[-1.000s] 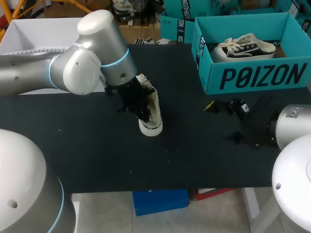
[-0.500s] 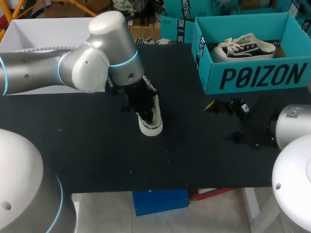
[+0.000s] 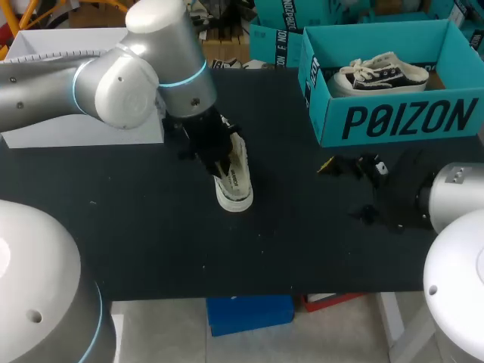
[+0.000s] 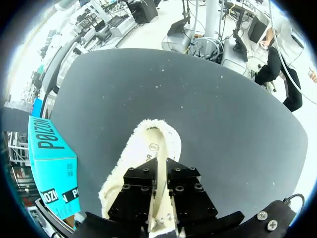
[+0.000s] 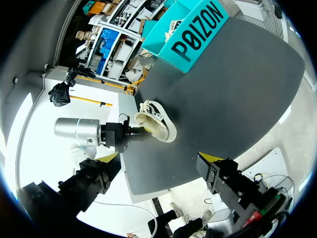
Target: Take the shoe out of the shoebox, open the shoe tongue, remove and reinsert the insole, then place the shoe into the shoebox
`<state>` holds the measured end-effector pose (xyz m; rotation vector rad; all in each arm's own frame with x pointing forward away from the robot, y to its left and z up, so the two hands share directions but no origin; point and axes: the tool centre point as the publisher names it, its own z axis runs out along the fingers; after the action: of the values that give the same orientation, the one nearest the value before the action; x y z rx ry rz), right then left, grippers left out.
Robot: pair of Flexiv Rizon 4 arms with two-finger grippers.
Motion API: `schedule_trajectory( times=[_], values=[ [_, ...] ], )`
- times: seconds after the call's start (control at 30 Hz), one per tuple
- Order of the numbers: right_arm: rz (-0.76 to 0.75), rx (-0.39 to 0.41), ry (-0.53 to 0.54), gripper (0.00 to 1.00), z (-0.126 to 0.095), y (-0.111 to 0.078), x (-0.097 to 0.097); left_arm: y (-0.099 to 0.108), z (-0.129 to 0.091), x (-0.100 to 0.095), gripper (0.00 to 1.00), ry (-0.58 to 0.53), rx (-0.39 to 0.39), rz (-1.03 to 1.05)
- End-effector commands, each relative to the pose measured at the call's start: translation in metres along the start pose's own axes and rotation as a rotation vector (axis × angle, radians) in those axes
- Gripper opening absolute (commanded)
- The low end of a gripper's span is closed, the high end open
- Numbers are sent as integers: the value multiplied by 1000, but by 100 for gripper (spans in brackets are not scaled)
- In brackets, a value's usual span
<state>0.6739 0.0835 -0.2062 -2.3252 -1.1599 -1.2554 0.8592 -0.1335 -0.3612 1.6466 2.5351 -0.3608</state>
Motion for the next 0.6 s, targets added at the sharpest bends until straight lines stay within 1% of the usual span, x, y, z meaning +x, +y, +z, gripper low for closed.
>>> schedule_trajectory(
  times=[0.03,0.13,0.17,0.27,0.3,0.47,0.6],
  values=[
    [13,36,14,100,-6,1,-7,-1,-23,15,38,-22,-27,-15],
    [13,36,14,100,-6,1,-7,1,-27,20,50,-30,-32,-27],
    [13,36,14,100,-6,1,-7,2,-29,22,59,-35,-32,-31],
    [13,36,14,100,-6,1,-7,3,-33,26,96,-43,-31,-33],
    [13,36,14,100,-6,1,-7,3,-34,27,100,-45,-30,-33],
    [13,36,14,100,-6,1,-7,7,-41,32,100,-68,-42,-42],
    [13,36,14,100,-6,1,-7,10,-50,33,100,-163,-18,-119]
  ],
)
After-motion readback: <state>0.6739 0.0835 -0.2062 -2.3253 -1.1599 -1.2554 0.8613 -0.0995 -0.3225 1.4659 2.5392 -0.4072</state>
